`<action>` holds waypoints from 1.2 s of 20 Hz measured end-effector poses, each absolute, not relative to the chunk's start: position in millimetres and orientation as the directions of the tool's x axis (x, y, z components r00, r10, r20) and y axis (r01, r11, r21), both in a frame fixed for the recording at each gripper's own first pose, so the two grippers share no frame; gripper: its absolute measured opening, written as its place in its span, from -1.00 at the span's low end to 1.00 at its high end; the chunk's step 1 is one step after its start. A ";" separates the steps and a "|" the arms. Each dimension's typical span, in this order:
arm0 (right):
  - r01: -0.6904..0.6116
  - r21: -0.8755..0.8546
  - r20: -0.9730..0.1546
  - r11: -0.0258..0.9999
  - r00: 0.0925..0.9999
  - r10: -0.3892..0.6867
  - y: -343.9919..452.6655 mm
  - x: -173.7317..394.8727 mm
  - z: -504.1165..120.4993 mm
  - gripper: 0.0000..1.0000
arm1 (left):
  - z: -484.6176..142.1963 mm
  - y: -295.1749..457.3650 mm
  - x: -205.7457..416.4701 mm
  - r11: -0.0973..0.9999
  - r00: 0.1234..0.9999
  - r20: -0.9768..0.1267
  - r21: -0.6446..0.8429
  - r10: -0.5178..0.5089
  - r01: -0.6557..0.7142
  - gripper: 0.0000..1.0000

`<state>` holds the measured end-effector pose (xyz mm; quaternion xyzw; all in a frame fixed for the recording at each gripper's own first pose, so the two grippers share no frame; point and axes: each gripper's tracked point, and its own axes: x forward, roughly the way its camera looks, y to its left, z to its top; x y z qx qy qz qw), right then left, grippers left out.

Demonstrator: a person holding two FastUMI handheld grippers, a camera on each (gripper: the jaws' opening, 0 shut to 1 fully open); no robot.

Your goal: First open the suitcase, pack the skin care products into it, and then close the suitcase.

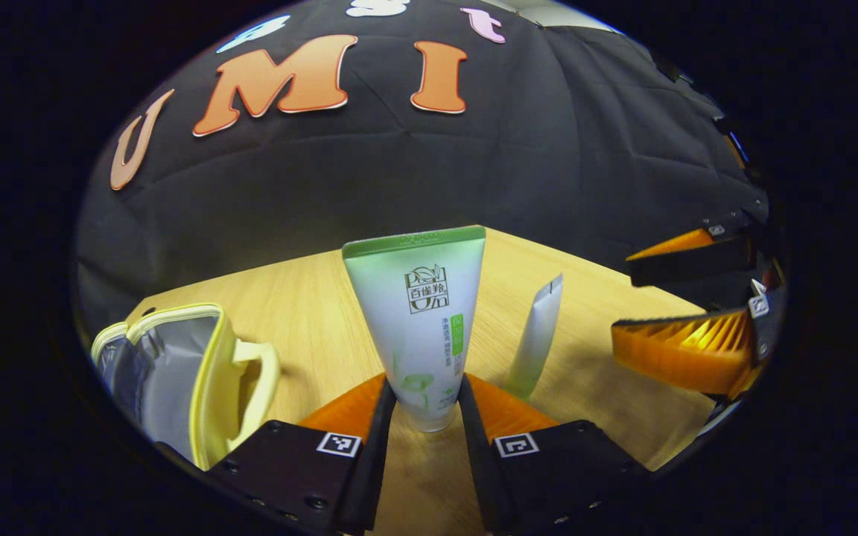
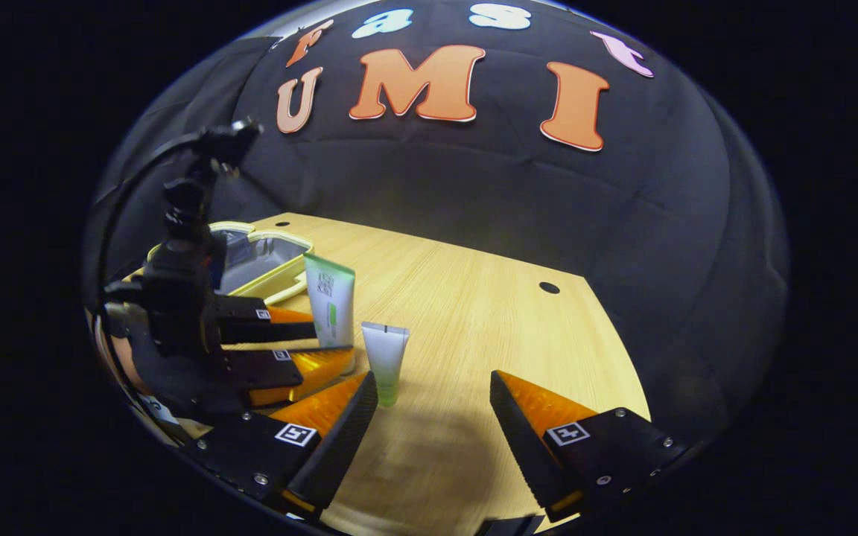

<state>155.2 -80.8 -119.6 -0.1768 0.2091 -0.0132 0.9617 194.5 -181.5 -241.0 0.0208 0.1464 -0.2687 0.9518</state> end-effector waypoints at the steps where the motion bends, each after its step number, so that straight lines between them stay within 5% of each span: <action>1: -0.068 -0.338 -0.416 0.939 0.905 -0.084 -78.4 157.6 -124.1 0.93 | -233.4 -171.2 193.8 0.869 0.827 -0.288 -0.042 -0.483 0.493 0.01; 10: -0.171 -0.224 -0.532 0.960 0.847 0.027 -59.4 193.8 -178.3 0.70 | -156.7 -80.8 183.1 0.957 0.926 -0.249 -0.016 -0.283 0.289 0.01; 17: -0.175 -0.155 -0.567 0.972 0.821 0.058 -47.6 206.2 -191.3 -0.28 | -142.0 -17.8 167.8 0.989 0.956 -0.263 0.027 -0.133 0.145 0.01; 24: -0.171 -0.114 -0.560 0.979 0.825 0.078 -12.6 200.1 -155.2 -0.31 | -143.9 48.2 165.8 0.996 0.948 -0.311 0.021 -0.073 0.083 0.01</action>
